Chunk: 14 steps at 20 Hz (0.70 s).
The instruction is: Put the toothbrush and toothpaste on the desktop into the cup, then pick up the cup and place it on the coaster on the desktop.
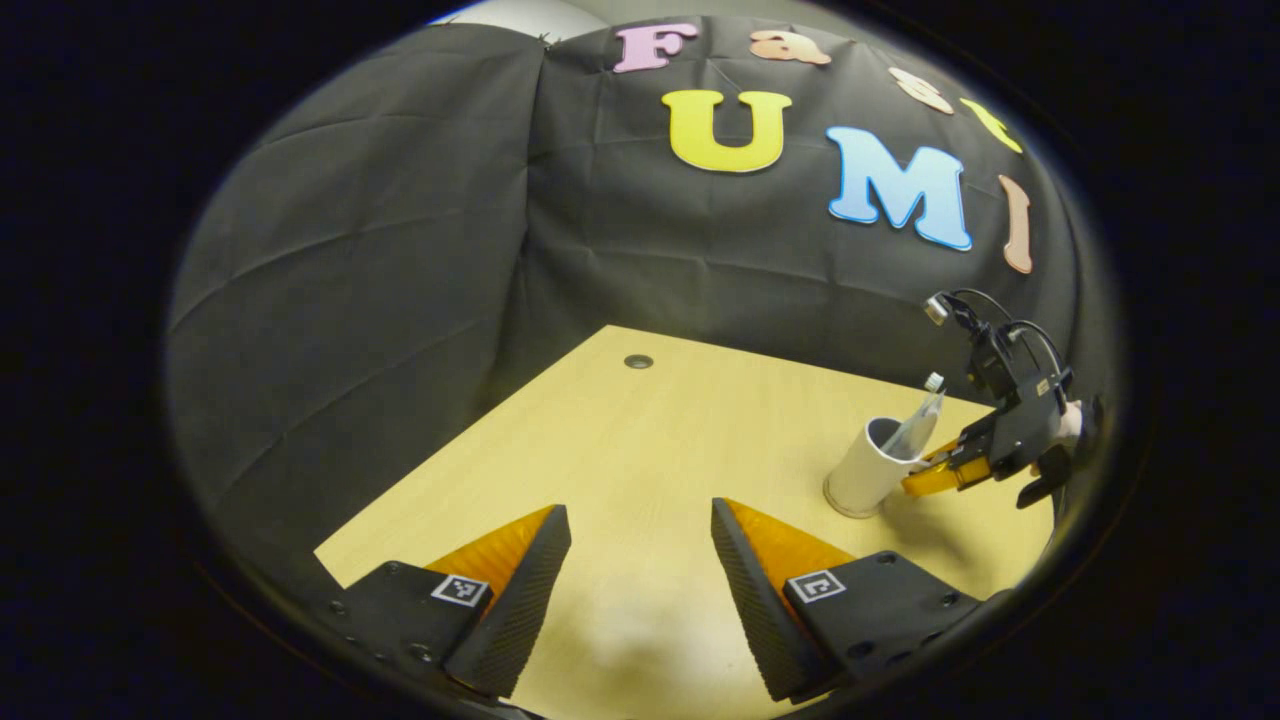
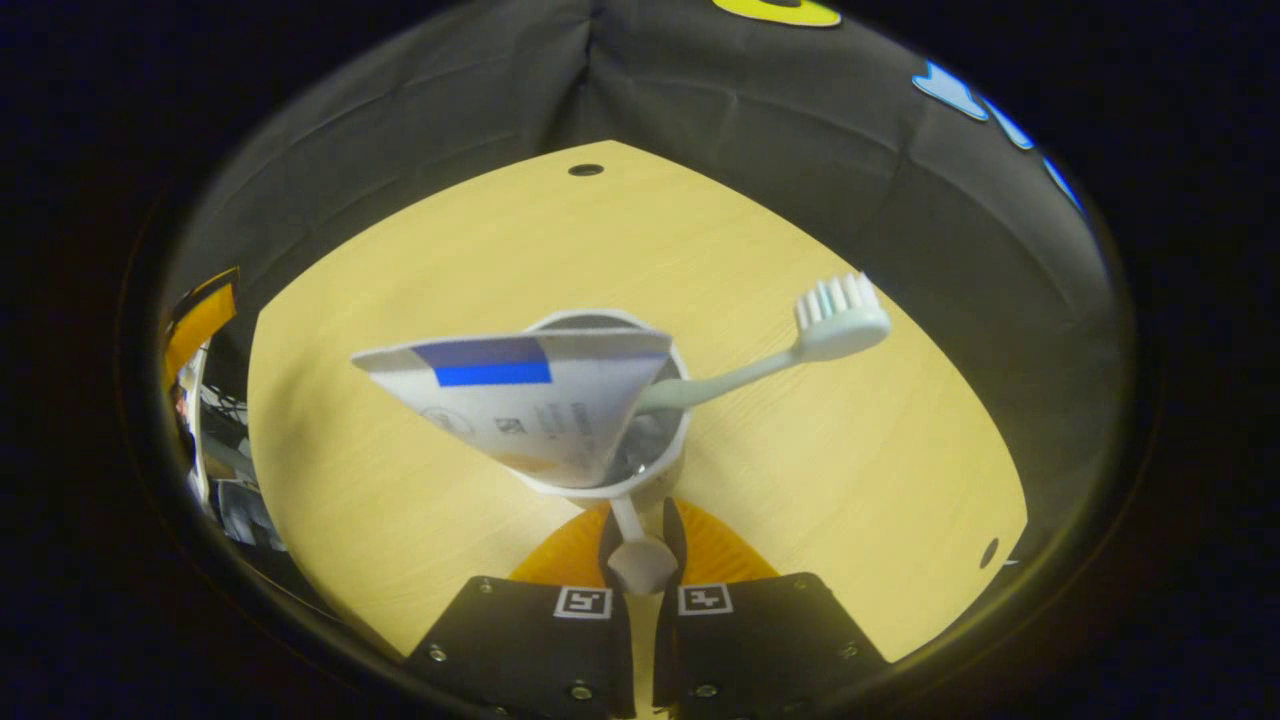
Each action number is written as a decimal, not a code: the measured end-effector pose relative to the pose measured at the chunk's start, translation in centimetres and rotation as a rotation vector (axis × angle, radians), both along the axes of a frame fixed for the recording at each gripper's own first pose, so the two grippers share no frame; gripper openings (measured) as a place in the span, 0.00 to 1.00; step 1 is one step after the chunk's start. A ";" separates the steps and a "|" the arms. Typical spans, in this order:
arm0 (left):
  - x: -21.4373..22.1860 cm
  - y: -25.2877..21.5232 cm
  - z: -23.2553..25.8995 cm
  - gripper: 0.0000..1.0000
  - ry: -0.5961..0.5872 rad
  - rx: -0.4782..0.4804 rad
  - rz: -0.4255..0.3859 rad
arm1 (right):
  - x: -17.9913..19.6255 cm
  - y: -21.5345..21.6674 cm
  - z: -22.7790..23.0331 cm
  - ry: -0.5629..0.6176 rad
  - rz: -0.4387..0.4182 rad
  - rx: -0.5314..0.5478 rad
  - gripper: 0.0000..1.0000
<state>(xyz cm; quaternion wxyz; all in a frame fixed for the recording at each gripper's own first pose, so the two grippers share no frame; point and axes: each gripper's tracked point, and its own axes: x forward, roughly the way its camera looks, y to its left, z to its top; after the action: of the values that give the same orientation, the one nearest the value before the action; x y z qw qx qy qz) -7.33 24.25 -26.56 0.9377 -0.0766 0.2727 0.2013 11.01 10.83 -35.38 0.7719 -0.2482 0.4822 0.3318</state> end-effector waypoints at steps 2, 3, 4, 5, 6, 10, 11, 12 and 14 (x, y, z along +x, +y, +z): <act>0.1 -0.2 -0.3 0.93 0.001 -0.005 0.000 | 0.1 0.2 -0.1 0.001 0.002 -0.001 0.10; 0.2 -0.2 -0.3 0.93 0.000 -0.009 0.001 | 0.2 0.3 -0.2 0.010 -0.002 0.002 0.11; 0.3 -0.3 -0.3 0.93 -0.002 -0.013 0.001 | 0.7 0.4 -0.6 0.016 -0.010 0.006 0.12; 0.3 -0.4 -0.4 0.93 -0.003 -0.015 -0.001 | 1.3 0.4 -0.6 0.023 -0.017 0.011 0.16; 0.4 -0.8 -0.4 0.93 -0.005 -0.015 -0.005 | 1.7 -0.1 -0.6 0.027 -0.021 0.015 0.18; 0.5 -1.8 0.0 0.93 -0.010 -0.011 -0.024 | 1.1 -0.9 -0.3 0.018 -0.006 0.025 0.24; 0.8 -2.0 0.1 0.93 -0.010 -0.013 -0.029 | 1.1 -0.9 -0.3 0.017 -0.003 0.026 0.23; 1.2 -2.1 0.2 0.93 -0.010 -0.014 -0.035 | 1.2 -0.9 -0.2 0.015 -0.001 0.026 0.23; 2.0 -2.9 0.2 0.93 -0.014 -0.014 -0.056 | 1.2 -1.0 0.0 0.002 0.000 0.034 0.23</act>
<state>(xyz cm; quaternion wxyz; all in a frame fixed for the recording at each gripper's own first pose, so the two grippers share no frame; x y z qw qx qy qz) -5.32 21.33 -26.36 0.9442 -0.0769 0.2698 0.1724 12.17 9.82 -35.41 0.7755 -0.2348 0.4772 0.3402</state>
